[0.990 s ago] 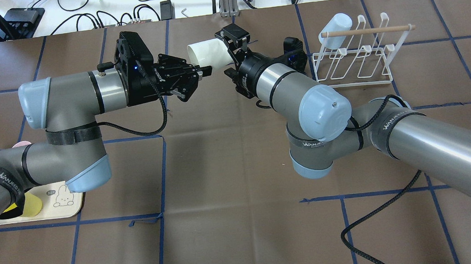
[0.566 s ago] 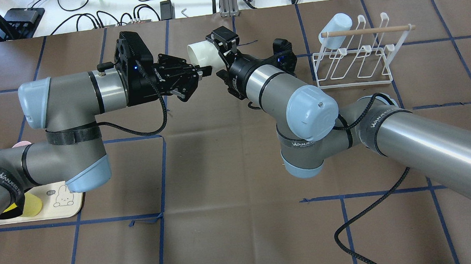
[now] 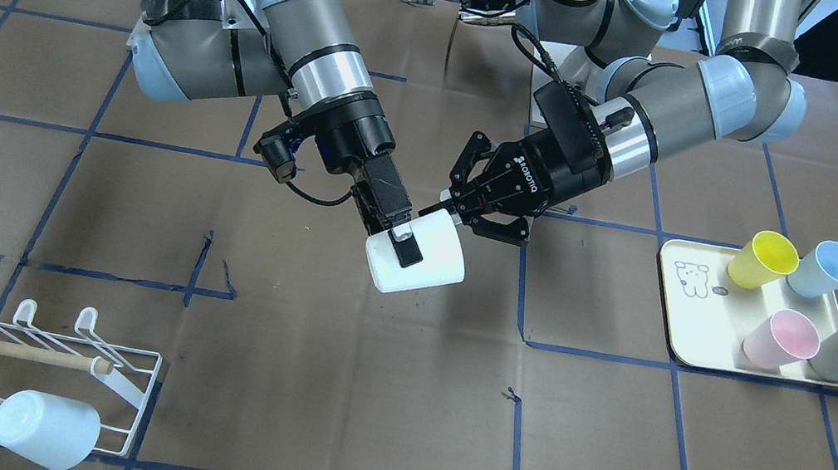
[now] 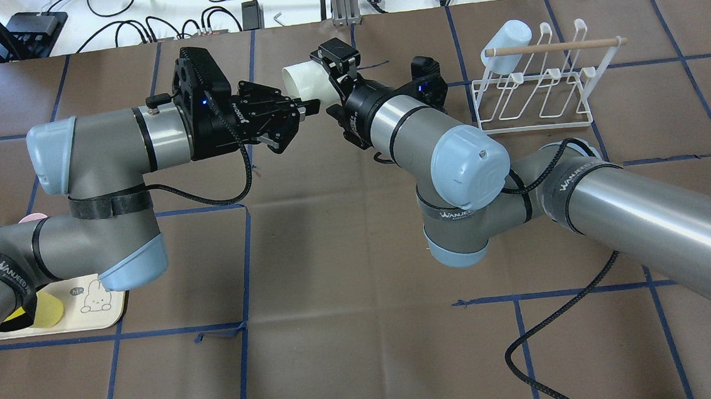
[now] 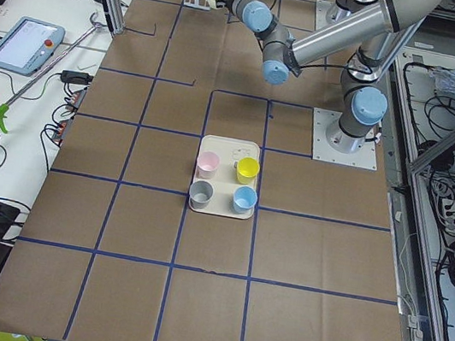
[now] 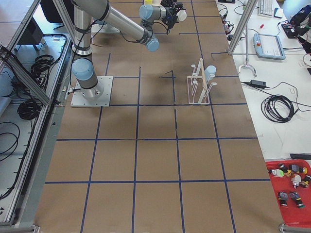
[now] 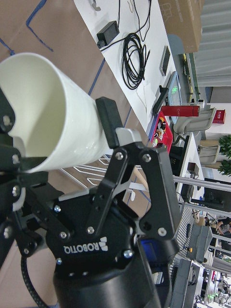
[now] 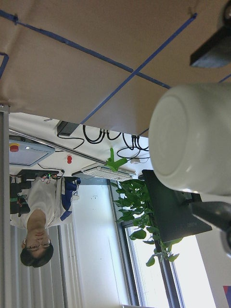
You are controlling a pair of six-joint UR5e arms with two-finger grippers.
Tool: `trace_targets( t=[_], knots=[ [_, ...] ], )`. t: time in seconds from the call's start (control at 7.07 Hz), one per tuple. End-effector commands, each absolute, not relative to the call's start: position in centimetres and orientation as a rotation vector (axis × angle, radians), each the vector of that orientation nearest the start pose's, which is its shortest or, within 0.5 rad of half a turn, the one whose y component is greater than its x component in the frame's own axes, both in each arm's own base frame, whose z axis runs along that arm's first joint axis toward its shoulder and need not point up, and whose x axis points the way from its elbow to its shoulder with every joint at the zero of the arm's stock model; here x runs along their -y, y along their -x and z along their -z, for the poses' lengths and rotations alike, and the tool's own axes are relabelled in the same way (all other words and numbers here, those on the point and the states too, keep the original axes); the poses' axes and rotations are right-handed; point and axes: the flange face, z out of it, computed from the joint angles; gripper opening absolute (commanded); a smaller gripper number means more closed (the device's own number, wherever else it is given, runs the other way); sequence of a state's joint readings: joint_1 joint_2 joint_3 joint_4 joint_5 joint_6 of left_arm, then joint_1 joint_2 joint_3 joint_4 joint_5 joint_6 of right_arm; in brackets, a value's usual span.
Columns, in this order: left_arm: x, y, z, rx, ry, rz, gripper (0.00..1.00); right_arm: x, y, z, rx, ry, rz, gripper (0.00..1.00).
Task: Transfer IKEA cup to right arm and place on rack
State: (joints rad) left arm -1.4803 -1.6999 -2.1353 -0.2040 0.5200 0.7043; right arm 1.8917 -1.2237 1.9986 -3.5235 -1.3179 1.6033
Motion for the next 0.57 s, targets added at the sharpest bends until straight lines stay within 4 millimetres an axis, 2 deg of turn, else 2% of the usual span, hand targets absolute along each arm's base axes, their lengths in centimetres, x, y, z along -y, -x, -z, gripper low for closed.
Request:
trace_targets(
  t=[0.0, 0.28, 0.42],
  knots=[
    [48.30, 17.68, -35.68, 1.909, 1.060, -1.171, 0.01, 47.67, -32.15, -34.56, -1.684, -1.055, 0.557, 0.96],
    [48.30, 17.68, -35.68, 1.909, 1.060, -1.171, 0.01, 47.70, -32.14, -34.48, -1.685, -1.058, 0.557, 0.95],
    [48.30, 17.68, -35.68, 1.909, 1.060, -1.171, 0.01, 47.65, -32.23, -34.48, -1.686, -1.055, 0.555, 0.86]
  ],
)
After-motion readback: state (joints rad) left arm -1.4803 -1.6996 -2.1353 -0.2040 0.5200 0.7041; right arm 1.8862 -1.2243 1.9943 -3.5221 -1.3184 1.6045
